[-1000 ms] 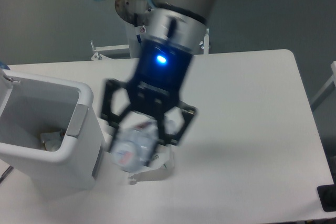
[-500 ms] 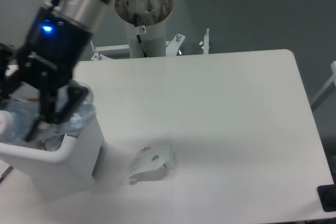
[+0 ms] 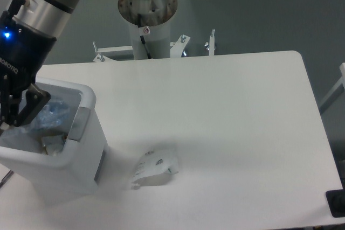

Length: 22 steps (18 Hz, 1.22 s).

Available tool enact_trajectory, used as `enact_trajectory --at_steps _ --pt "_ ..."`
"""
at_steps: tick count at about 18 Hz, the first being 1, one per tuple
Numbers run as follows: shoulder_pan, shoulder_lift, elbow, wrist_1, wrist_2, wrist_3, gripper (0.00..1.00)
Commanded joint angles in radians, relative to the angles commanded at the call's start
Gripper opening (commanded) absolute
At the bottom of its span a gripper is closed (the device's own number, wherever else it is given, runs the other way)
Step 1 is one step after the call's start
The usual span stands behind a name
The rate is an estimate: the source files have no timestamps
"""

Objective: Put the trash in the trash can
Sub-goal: 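Lower the bottle into the bin and open the gripper, then move the open gripper back over the crumpled white paper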

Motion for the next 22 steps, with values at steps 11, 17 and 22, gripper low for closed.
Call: enact_trajectory --at_steps 11,17,22 --pt "-0.028 0.002 -0.066 0.002 0.005 0.000 1.00" --pt "0.015 0.020 -0.101 -0.005 0.012 -0.009 1.00" --pt "0.193 0.014 -0.121 -0.009 0.015 -0.025 1.00"
